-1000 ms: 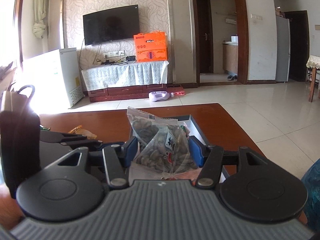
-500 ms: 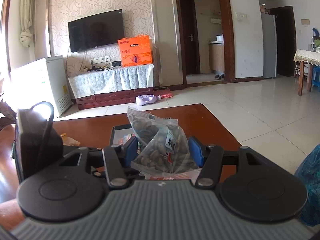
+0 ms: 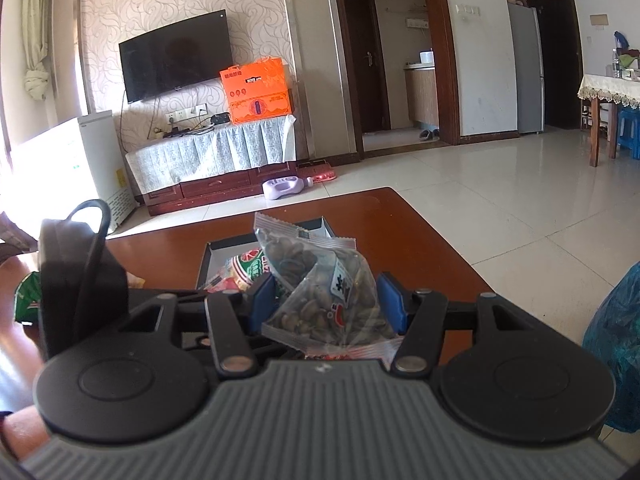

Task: Organize snacks
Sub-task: 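Lower the seed bag into the box and open the right gripper while the left gripper drops the clear packet, then move both grippers back from the box toward the table, then move the right gripper to the red chocolate bar while the left gripper approaches the beige cake packet, then close the right gripper on the red chocolate bar, then lift the red bar with the right gripper while the left gripper grasps the beige cake packet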

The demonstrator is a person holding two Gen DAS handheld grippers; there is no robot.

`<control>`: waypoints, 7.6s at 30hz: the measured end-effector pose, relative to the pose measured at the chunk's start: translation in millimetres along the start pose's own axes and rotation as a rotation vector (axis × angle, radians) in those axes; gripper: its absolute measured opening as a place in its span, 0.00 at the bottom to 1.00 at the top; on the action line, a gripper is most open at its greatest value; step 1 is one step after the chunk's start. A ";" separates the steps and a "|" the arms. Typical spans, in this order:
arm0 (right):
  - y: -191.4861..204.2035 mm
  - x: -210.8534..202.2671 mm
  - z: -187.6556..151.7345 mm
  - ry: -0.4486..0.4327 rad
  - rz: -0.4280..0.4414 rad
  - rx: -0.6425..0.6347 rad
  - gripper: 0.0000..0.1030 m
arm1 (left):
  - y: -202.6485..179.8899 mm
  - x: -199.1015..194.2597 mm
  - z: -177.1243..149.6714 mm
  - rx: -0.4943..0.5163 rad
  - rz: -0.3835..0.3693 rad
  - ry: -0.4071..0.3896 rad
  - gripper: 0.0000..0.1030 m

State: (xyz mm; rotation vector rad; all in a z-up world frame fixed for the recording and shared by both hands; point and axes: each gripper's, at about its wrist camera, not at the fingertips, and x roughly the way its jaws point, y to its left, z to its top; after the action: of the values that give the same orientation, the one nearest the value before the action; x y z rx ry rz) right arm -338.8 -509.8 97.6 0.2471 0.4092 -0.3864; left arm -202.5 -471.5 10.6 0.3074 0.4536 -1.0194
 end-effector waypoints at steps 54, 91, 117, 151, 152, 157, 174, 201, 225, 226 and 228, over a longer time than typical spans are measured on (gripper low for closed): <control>32.6 68.6 -17.4 0.370 0.040 0.091 0.88 | 41.7 -16.1 -41.7 0.150 0.183 0.126 0.82; 118.0 -11.2 0.9 -0.120 0.255 0.016 1.00 | 141.5 -162.5 -85.5 0.127 0.400 0.045 0.93; 212.6 98.5 -5.7 0.070 0.128 -0.162 1.00 | 233.0 -133.8 -124.7 -0.075 0.291 0.099 0.93; 253.6 127.8 -16.9 0.240 0.384 -0.284 0.98 | 320.7 -113.7 -125.4 -0.278 0.363 0.161 0.64; 257.5 129.6 -17.0 0.248 0.398 -0.288 0.96 | 319.4 -117.8 -127.2 -0.275 0.362 0.164 0.64; 283.4 142.1 -26.6 0.303 0.455 -0.346 0.62 | 319.9 -148.4 -137.8 -0.282 0.363 0.206 0.65; 314.0 174.7 -32.2 0.289 0.423 -0.451 0.63 | 329.6 -159.1 -153.8 -0.285 0.366 0.198 0.91; 273.9 99.7 -44.0 0.387 0.324 -0.426 0.24 | 283.3 -148.9 -148.5 -0.258 0.319 0.207 0.96; 234.0 55.9 -60.3 0.403 0.283 -0.390 0.24 | 243.1 -147.9 -144.1 -0.283 0.365 0.156 0.30; 234.4 55.5 -60.6 0.402 0.285 -0.391 0.24 | 242.5 -148.2 -143.5 -0.283 0.365 0.155 0.29; 235.7 54.6 -60.7 0.401 0.290 -0.396 0.24 | 243.0 -149.8 -144.0 -0.291 0.362 0.150 0.28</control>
State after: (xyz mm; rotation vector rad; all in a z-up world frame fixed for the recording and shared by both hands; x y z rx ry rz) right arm -216.1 -296.5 56.6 -0.0079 0.8207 0.0380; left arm -89.4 -175.3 -30.5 0.1959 0.6482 -0.5698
